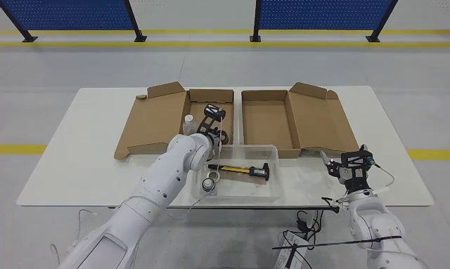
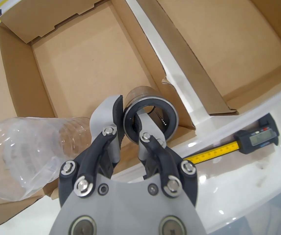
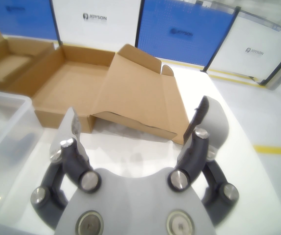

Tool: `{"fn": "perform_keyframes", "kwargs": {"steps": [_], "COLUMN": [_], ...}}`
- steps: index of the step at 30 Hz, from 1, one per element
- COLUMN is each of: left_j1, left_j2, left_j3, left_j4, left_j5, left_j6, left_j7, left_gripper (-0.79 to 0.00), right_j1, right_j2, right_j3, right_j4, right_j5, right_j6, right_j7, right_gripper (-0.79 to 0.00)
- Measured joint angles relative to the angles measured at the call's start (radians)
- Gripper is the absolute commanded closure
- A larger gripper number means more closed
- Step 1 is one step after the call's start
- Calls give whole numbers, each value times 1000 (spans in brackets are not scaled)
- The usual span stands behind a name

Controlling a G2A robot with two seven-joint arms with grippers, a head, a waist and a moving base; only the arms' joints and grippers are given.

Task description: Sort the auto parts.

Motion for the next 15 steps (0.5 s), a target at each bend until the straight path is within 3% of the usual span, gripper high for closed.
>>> {"fn": "perform_keyframes", "kwargs": {"steps": [8, 10, 15], "left_j1": [-9, -11, -14], "left_j2": [-12, -14, -20], "left_j3": [-2, -3, -4], "left_j4": [26, 31, 39], "left_j5": [-13, -14, -13], "left_j6": [-1, -2, -6], "left_j7": [2, 2, 0], "left_gripper": [-6, -120, -194], "right_j1": [0, 0, 0], "right_j2": [0, 0, 0], "right_j3": [0, 0, 0], "right_j4": [0, 0, 0], "right_j5": [0, 0, 0], "right_j6": [0, 0, 0], "right_j7": [0, 0, 0], "right_gripper": [-785, -785, -785]}}
